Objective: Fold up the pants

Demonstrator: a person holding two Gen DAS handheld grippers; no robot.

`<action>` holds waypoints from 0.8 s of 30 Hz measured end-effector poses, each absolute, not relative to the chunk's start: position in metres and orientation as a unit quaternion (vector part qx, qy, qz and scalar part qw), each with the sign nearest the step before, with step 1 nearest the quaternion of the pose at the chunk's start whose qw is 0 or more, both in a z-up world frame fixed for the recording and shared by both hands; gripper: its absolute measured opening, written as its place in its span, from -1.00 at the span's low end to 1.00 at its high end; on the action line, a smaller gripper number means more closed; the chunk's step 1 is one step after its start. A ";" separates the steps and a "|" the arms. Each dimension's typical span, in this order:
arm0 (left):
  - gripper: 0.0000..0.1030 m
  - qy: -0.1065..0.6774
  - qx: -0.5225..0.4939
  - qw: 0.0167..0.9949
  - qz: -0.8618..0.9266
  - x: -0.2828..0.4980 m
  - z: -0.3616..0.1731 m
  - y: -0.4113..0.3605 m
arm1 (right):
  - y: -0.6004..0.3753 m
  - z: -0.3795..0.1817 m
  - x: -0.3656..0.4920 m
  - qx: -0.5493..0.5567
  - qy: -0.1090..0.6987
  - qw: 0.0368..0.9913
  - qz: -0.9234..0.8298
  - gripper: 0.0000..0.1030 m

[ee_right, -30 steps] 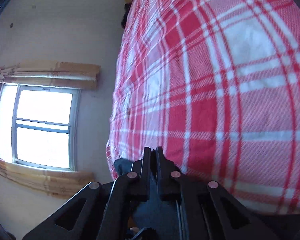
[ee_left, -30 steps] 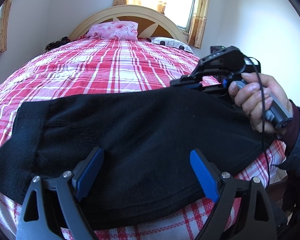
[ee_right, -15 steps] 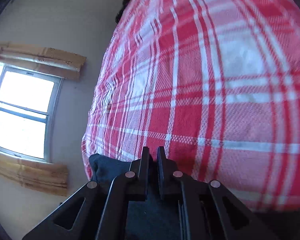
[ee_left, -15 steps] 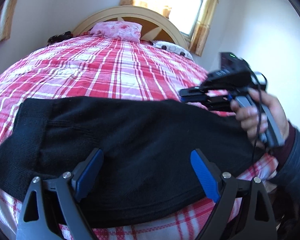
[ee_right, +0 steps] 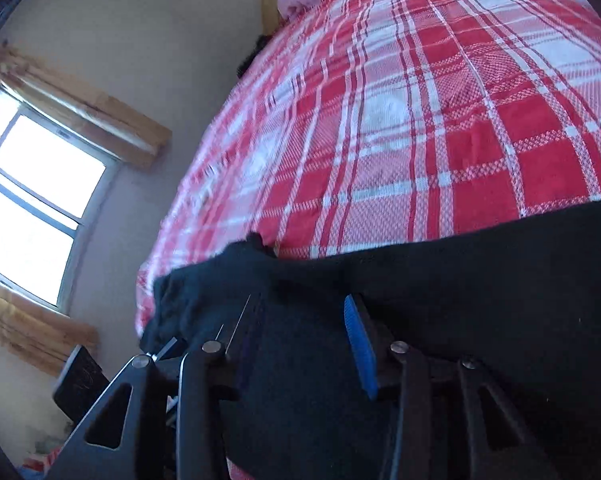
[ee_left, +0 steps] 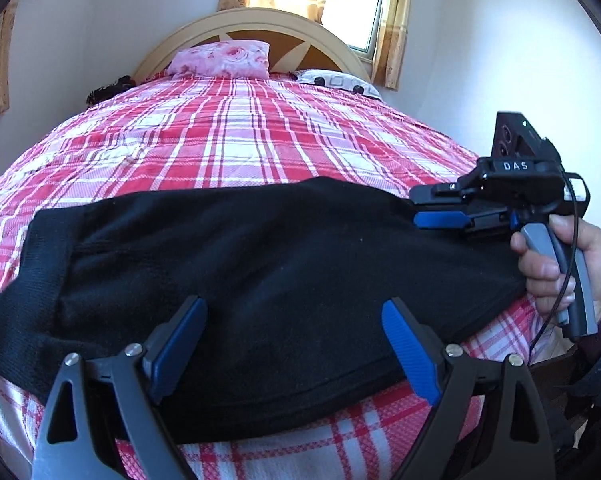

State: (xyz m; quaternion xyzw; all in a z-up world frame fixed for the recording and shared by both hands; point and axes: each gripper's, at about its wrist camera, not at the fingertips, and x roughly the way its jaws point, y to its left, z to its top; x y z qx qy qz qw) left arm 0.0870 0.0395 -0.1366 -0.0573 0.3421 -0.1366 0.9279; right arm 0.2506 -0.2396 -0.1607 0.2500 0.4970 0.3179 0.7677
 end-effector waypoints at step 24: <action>0.88 0.359 0.024 0.912 -0.196 0.112 -0.115 -0.062 | -0.516 -0.112 0.164 0.241 0.384 0.891 0.014 -0.05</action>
